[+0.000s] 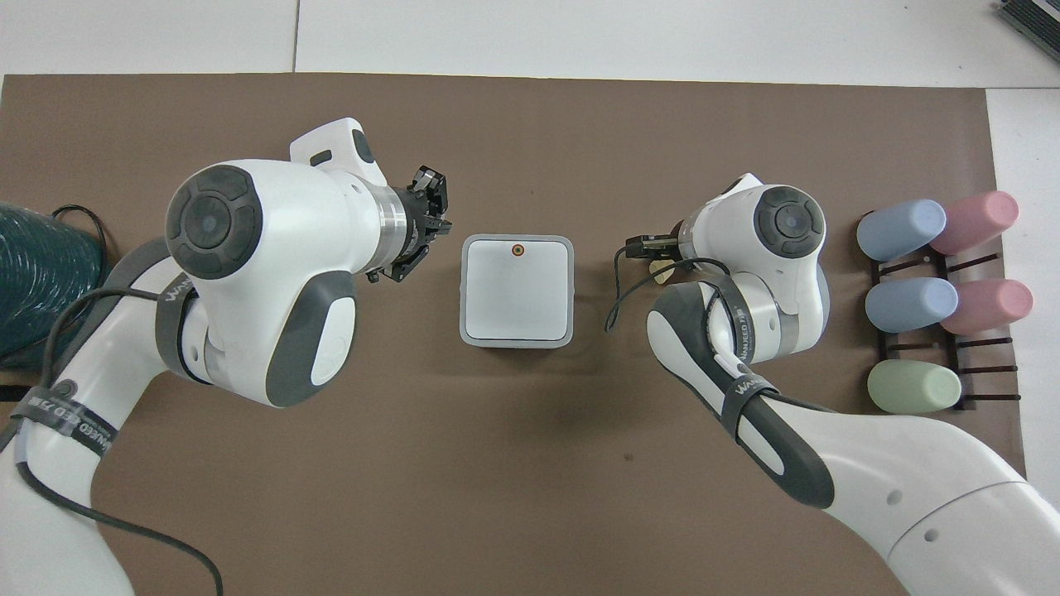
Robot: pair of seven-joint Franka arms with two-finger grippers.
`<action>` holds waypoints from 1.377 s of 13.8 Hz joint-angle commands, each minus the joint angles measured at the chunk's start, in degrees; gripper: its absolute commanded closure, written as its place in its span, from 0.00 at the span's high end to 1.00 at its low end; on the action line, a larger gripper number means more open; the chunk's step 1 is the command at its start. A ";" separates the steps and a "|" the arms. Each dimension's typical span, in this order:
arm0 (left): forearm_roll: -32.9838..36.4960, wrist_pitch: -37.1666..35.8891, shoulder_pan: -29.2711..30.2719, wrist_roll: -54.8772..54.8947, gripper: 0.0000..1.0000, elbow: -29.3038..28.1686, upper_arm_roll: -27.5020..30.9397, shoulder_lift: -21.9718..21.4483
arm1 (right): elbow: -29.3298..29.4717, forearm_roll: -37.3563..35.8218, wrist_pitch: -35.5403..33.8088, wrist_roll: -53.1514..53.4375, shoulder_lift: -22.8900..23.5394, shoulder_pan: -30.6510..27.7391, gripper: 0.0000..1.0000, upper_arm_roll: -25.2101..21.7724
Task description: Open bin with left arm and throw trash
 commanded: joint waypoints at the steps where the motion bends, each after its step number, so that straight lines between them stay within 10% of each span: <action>1: -0.86 4.85 -2.85 -4.41 0.00 -1.02 0.91 2.33 | -0.26 0.98 -0.71 -0.30 -0.20 -0.41 0.31 0.27; 2: -0.86 6.60 -3.64 -5.82 0.00 -0.93 0.91 3.82 | -0.08 0.98 -2.29 0.05 -0.29 -0.41 0.03 0.27; 3: -0.86 7.93 -4.69 -6.71 0.00 -0.93 0.91 4.88 | 0.18 1.06 -3.52 0.31 -0.47 -0.41 0.00 0.27; 19: -0.86 7.50 -9.45 -8.65 0.00 -4.53 0.91 5.95 | 3.70 1.24 -15.57 2.16 -10.75 -2.17 0.00 0.10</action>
